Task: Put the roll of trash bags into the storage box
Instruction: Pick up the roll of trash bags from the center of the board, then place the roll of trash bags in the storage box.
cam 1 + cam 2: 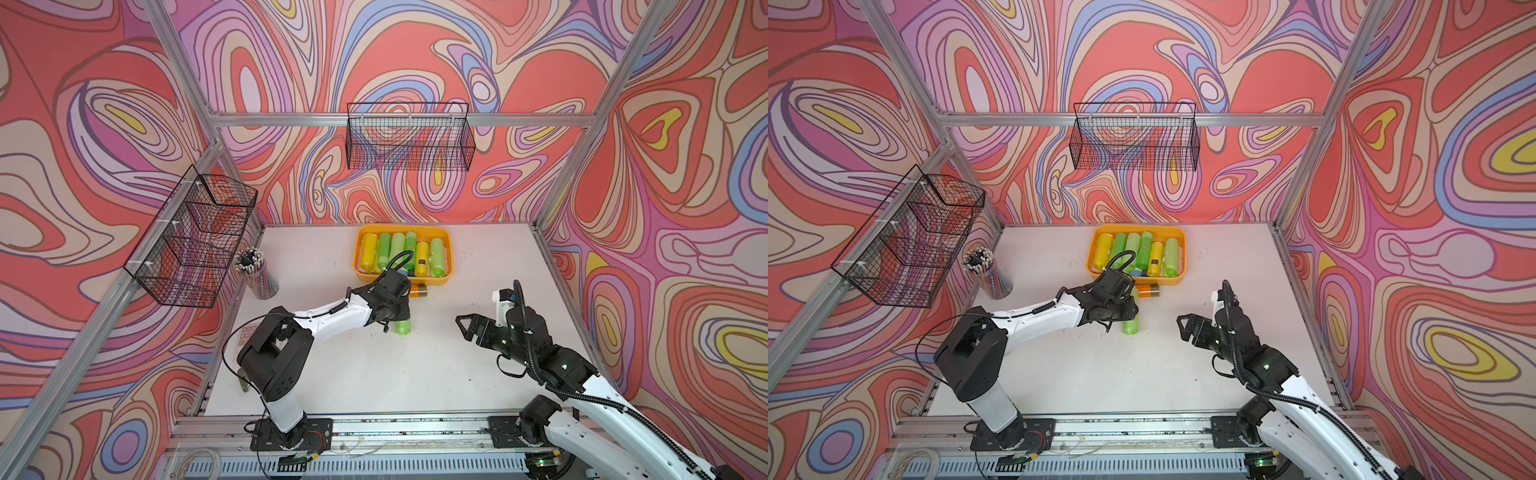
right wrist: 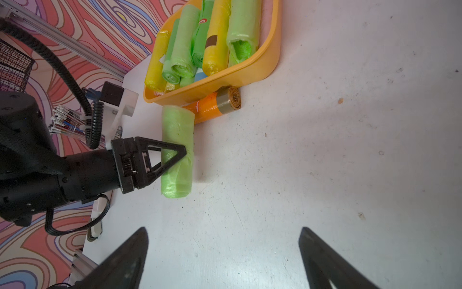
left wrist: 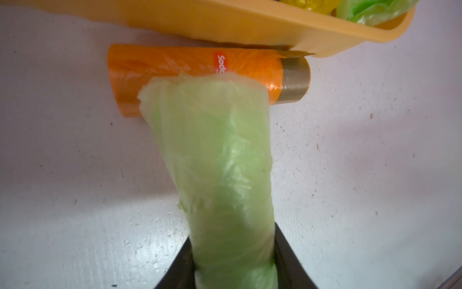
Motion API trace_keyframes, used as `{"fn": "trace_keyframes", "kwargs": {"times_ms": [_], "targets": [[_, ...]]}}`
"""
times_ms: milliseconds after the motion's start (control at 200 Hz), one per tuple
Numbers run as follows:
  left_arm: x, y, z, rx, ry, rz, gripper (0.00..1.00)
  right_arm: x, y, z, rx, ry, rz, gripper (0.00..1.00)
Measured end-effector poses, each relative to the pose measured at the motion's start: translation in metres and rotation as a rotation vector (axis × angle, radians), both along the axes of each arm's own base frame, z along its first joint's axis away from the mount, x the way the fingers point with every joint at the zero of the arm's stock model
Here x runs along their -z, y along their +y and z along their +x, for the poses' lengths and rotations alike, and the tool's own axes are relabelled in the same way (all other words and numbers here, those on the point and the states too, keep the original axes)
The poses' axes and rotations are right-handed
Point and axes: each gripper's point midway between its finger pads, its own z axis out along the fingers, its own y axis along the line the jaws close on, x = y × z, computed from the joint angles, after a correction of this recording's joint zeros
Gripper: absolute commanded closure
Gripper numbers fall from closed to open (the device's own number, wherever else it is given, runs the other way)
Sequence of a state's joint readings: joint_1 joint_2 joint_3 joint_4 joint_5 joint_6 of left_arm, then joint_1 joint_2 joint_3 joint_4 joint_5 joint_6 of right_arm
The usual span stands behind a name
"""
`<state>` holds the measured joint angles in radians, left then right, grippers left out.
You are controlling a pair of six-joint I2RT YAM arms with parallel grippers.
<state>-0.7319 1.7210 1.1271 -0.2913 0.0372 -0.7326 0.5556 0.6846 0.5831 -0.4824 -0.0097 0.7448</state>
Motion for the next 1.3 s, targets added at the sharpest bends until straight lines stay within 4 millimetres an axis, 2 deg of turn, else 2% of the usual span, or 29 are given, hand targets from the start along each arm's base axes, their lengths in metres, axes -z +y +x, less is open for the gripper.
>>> {"fn": "trace_keyframes", "kwargs": {"times_ms": [376, 856, 1082, 1187, 1302], "targets": [[-0.028, -0.008, 0.007, 0.025, -0.056, -0.039, 0.64, -0.004, 0.010, 0.004, -0.025, -0.004, 0.036, 0.04], [-0.065, -0.026, 0.021, 0.065, -0.123, -0.099, 0.64, -0.005, 0.012, 0.005, -0.020, -0.002, 0.060, 0.04], [-0.102, -0.038, 0.035, 0.094, -0.204, -0.141, 0.63, -0.011, 0.013, 0.008, -0.017, -0.023, 0.075, 0.04], [-0.113, -0.035, 0.044, 0.092, -0.234, -0.148, 0.63, -0.011, 0.014, 0.010, -0.016, -0.027, 0.076, 0.04], [-0.114, -0.021, 0.056, 0.068, -0.240, -0.142, 0.63, -0.009, 0.016, 0.012, -0.016, -0.021, 0.071, 0.04]]}}
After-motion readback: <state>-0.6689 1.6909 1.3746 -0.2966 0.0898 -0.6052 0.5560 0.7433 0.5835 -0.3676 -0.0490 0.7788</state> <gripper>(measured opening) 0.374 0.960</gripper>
